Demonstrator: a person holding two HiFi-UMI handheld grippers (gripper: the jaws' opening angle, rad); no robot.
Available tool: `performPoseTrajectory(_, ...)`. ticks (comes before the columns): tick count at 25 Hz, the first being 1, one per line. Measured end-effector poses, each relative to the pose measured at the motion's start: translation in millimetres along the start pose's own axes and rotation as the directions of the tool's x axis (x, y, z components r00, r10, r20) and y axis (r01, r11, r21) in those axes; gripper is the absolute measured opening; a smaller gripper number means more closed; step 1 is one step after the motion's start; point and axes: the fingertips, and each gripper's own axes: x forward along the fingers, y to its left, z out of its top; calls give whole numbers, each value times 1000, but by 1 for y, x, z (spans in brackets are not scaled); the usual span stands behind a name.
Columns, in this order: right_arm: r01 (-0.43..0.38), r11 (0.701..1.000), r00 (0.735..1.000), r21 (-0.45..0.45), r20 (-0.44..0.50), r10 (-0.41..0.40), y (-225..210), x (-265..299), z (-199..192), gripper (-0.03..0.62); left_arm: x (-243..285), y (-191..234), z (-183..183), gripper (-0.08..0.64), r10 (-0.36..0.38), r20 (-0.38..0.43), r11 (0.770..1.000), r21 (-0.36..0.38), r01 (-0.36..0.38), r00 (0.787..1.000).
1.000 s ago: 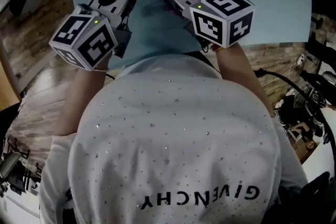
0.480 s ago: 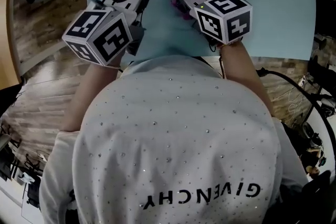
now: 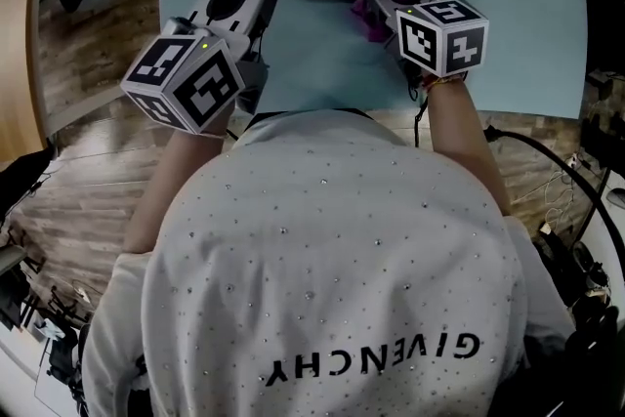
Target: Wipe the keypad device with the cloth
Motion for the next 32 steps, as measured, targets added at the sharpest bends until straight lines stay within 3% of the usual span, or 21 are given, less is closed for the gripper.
performPoseTrajectory(5,-21,995,999,95,43,17,-5,-3,2,35,-5,3,-1,0,13,1,1000,0,-13,1000)
performPoseTrajectory(10,5,1000,999,13,40,-6,3,-4,7,35,-6,1,-1,0,43,17,999,0,-43,999)
performPoseTrajectory(13,-75,996,996,-45,45,77,28,0,14,35,-5,-8,-1,0,67,31,998,5,-67,997)
performPoseTrajectory(17,-193,971,981,-138,-28,191,72,26,10,35,-13,-1,1,0,99,47,995,-4,-99,994)
performPoseTrajectory(23,-309,932,950,-191,-102,294,100,50,8,35,-23,14,2,0,168,66,986,-23,-167,984)
performPoseTrajectory(26,-308,929,950,-207,-116,289,108,61,4,35,-37,24,-2,0,183,61,983,-28,-181,981)
performPoseTrajectory(32,-210,948,974,-237,-130,183,90,54,-4,35,-41,25,-5,0,154,32,988,-36,-152,988)
